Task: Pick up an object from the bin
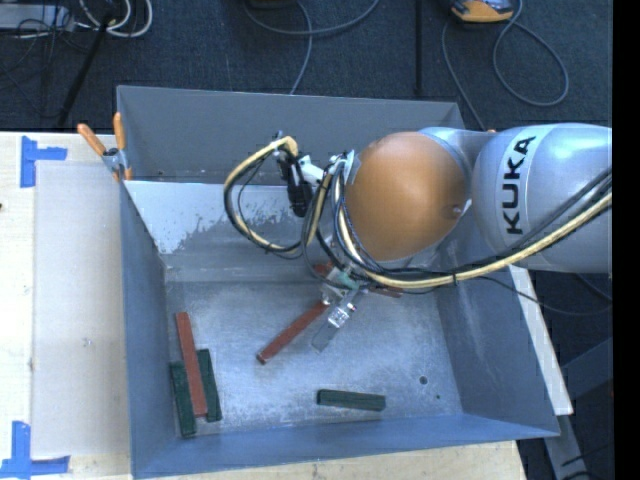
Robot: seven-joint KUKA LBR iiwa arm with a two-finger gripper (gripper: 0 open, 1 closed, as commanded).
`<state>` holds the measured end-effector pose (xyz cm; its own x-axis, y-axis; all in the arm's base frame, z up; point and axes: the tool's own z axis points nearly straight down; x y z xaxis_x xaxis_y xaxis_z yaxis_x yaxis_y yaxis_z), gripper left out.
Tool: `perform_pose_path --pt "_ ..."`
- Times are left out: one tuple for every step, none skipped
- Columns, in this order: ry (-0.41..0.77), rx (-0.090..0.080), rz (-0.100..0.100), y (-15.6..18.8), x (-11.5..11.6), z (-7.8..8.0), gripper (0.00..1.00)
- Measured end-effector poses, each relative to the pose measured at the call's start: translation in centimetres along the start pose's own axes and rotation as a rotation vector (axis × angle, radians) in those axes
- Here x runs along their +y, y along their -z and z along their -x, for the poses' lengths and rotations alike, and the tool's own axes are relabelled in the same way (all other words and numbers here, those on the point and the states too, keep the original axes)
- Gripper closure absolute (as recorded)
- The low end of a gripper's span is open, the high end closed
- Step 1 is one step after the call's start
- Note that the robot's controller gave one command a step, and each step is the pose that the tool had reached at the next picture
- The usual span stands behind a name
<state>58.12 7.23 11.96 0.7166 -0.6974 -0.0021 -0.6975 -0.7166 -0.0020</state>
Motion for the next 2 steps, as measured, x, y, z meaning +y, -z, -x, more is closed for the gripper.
perform_pose_path --pt "0.305 -0.005 0.004 -3.2 -1.2 -0.7 0.0" --pt "0.767 -0.004 0.005 -5.0 1.9 4.1 0.0"
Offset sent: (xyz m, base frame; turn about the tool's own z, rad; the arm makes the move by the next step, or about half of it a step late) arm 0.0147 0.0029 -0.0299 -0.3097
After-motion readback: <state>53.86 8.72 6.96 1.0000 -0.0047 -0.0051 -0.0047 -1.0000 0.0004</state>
